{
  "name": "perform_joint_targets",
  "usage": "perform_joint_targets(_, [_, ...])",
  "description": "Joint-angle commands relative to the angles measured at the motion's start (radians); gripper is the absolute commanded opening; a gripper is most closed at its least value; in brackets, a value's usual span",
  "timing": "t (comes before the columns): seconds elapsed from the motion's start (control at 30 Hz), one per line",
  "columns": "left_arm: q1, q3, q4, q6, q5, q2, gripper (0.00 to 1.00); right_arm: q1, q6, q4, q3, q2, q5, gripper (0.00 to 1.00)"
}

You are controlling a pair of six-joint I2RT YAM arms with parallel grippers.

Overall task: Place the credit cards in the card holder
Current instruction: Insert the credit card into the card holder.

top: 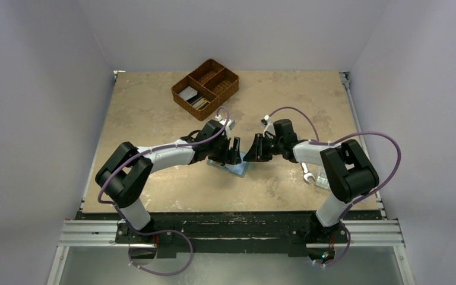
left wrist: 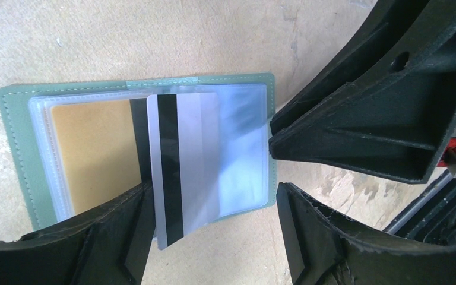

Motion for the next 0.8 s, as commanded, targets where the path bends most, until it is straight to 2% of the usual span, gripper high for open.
perform_joint_targets(0.0, [-0.001,0.054,-0.056,0.055,-0.034,-0.027,0.76,-0.005,-0.096,-0.121,0.017,0.012,0.028,0.30])
perform_joint_targets(0.33, [-0.002,0.081,-0.090,0.074,-0.039,-0.024,0.74,-0.003,-0.078,-0.058,-0.003,0.058,0.018,0.27])
perform_joint_targets(0.77, [-0.020,0.068,-0.031,0.046,0.067,0.027,0.70,-0.003,-0.072,-0.040,-0.002,0.072,0.016,0.26])
